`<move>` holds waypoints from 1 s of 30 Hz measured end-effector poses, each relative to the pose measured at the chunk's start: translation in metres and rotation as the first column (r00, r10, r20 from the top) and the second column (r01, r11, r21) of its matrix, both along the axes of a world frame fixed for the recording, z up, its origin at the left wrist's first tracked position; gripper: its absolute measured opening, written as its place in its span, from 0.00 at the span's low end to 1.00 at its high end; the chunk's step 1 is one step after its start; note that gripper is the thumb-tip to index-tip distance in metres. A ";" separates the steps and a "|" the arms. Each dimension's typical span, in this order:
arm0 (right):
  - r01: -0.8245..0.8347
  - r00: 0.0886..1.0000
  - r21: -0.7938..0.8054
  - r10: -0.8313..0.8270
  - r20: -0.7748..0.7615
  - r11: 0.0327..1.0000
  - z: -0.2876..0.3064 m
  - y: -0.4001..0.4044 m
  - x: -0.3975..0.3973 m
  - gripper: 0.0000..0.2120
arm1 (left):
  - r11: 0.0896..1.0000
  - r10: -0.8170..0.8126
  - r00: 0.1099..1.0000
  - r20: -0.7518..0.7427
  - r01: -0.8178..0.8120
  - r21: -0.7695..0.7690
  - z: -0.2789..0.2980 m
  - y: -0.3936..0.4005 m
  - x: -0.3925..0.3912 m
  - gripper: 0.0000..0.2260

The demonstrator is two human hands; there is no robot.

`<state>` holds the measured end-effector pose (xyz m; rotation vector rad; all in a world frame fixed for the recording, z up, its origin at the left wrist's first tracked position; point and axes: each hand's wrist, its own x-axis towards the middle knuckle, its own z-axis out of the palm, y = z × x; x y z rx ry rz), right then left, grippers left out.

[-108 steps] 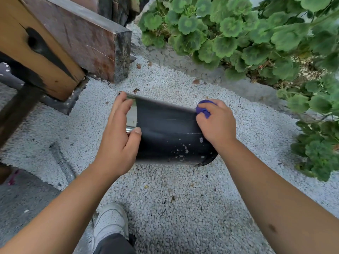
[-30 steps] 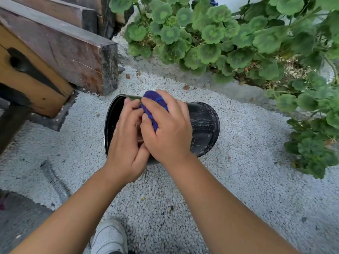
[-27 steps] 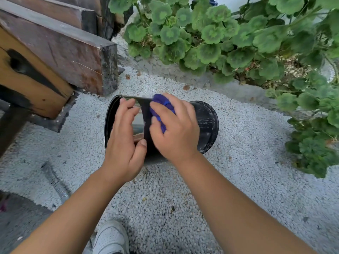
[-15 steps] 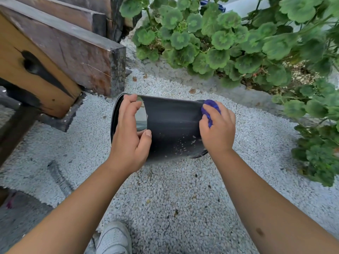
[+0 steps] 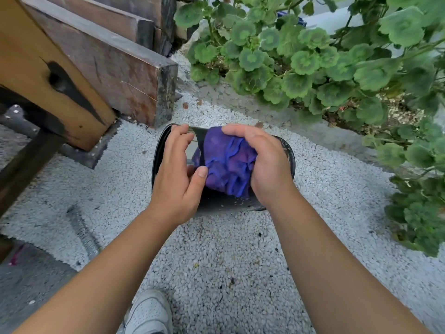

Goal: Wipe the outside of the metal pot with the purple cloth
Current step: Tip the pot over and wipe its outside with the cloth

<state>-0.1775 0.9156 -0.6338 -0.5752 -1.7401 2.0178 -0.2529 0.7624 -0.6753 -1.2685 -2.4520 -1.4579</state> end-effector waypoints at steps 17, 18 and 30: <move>-0.303 0.869 0.323 0.121 0.480 0.896 -0.002 -0.007 0.003 0.32 | 0.993 0.110 0.979 0.172 -0.115 0.020 -0.015 -0.017 -0.015 0.27; -0.228 0.877 0.292 0.066 0.476 0.929 0.000 -0.002 0.003 0.30 | 0.994 0.101 0.979 0.179 -0.106 0.020 -0.016 -0.018 -0.016 0.28; -0.170 0.981 0.911 -0.019 0.191 0.377 -0.011 -0.047 0.000 0.27 | 0.999 0.026 0.998 0.064 -0.028 0.031 -0.016 -0.018 -0.013 0.37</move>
